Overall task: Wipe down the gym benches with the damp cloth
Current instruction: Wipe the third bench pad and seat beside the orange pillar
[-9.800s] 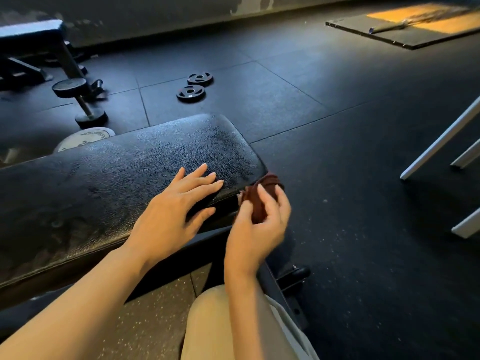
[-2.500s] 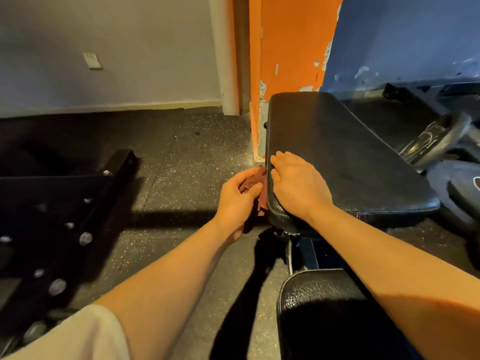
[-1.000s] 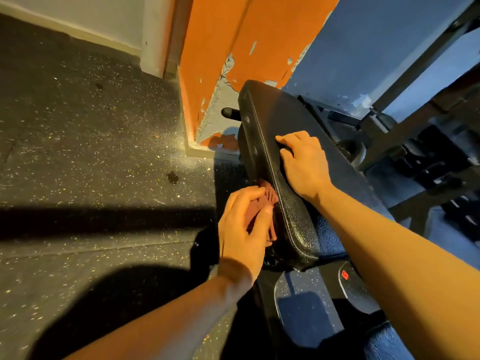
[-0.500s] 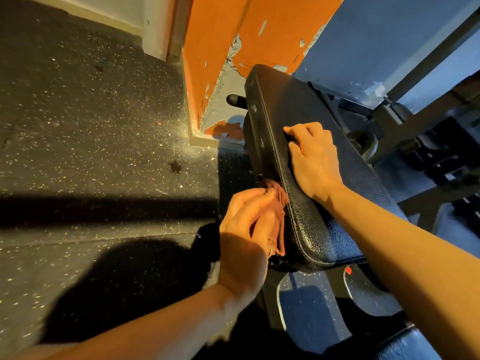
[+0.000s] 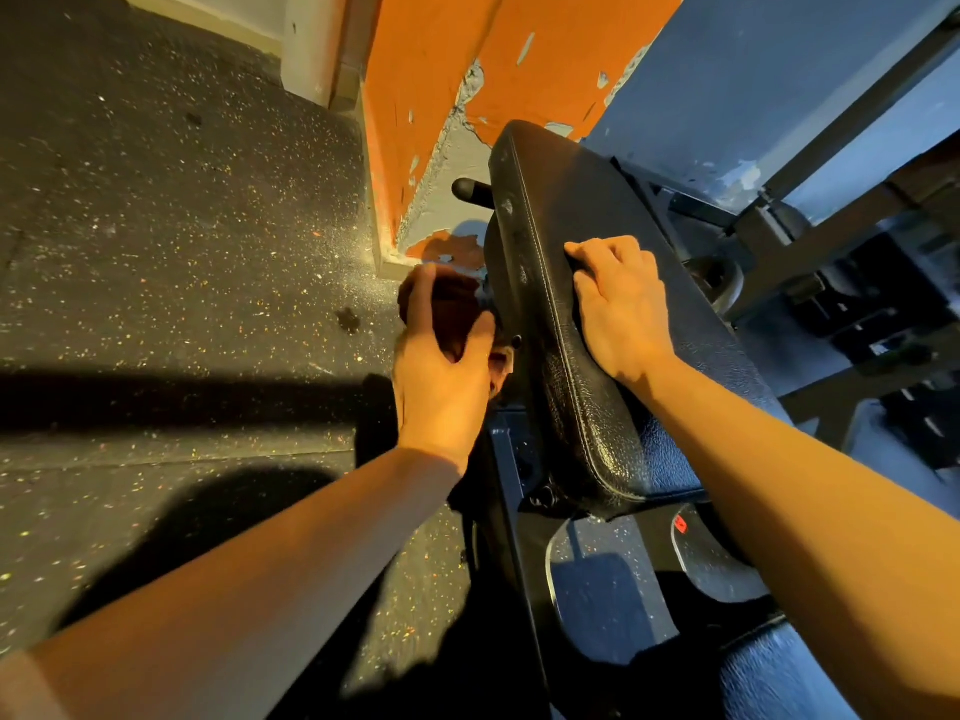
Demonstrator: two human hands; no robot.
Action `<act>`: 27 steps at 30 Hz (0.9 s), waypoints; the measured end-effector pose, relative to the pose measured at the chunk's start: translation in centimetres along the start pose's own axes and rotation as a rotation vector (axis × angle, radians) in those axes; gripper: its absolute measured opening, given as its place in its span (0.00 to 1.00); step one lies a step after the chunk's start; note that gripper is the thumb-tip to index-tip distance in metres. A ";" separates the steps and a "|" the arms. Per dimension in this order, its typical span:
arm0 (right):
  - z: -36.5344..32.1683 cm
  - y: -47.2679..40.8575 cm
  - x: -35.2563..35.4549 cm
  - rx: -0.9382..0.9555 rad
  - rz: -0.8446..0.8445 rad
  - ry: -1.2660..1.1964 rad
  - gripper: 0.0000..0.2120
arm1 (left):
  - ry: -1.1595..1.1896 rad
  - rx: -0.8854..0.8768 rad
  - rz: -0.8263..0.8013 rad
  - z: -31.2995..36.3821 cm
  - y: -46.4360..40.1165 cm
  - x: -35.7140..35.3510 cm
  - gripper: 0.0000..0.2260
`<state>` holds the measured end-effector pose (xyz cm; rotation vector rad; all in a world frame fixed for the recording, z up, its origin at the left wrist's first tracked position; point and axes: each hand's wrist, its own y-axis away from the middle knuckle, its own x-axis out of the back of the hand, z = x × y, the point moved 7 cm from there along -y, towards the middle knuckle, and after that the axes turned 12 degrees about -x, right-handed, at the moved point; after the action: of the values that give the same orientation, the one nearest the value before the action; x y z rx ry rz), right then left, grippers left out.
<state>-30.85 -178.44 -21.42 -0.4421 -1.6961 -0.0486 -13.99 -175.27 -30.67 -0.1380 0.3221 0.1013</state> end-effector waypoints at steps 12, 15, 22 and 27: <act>-0.3 0.1 0.0 0.007 0.005 0.061 0.16 | -0.083 -0.115 -0.199 0.8 4.0 -1.8 0.19; -0.2 0.0 -0.1 0.007 0.010 0.076 0.16 | -0.025 -0.164 -0.246 1.1 5.7 -1.8 0.16; -0.1 -0.1 -0.1 0.011 0.017 0.046 0.16 | -0.123 -0.106 -0.116 -0.3 1.5 -2.4 0.17; -0.1 -0.2 -0.2 0.010 0.008 0.024 0.16 | -0.145 -0.080 -0.074 -1.0 0.5 -2.5 0.17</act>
<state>-30.81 -178.67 -21.58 -0.4397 -1.6698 -0.0399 -16.67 -175.15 -30.85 -0.2206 0.1676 0.0504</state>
